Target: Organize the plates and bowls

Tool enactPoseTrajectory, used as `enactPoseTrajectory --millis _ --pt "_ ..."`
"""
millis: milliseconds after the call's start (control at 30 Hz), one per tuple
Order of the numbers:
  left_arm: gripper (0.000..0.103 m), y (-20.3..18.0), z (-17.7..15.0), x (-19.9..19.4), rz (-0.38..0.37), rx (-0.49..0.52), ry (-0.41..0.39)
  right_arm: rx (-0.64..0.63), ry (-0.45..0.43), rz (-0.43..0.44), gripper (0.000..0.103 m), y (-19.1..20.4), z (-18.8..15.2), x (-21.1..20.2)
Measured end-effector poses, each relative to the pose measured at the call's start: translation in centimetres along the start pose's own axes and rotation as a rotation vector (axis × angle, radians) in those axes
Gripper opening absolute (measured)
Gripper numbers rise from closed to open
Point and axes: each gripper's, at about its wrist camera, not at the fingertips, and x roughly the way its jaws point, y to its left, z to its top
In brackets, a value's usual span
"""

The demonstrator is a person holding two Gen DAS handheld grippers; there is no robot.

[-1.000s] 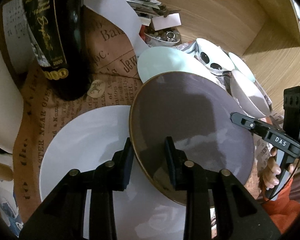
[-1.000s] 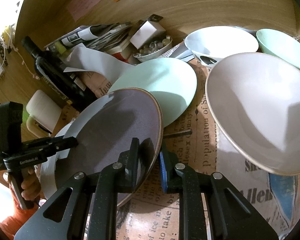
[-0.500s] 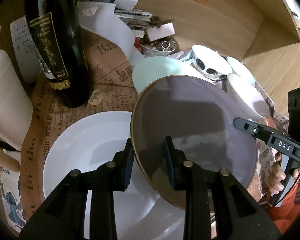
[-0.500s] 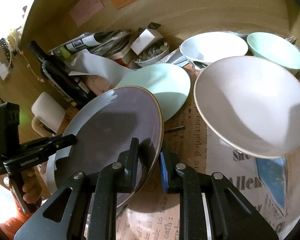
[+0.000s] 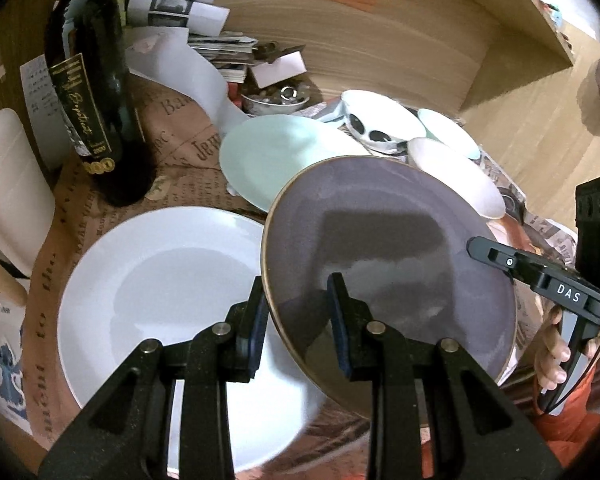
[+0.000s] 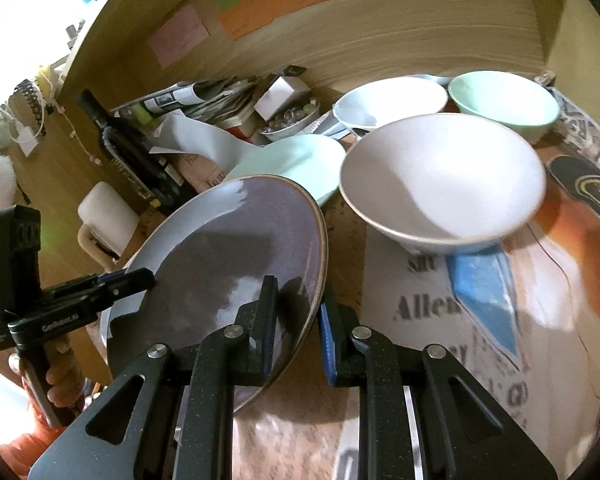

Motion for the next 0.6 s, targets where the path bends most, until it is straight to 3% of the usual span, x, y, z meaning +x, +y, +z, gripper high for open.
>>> enactPoseTrajectory --millis 600 --pt "0.029 -5.3 -3.1 0.4 -0.013 0.022 0.027 0.03 -0.002 -0.023 0.017 -3.0 -3.3 -3.3"
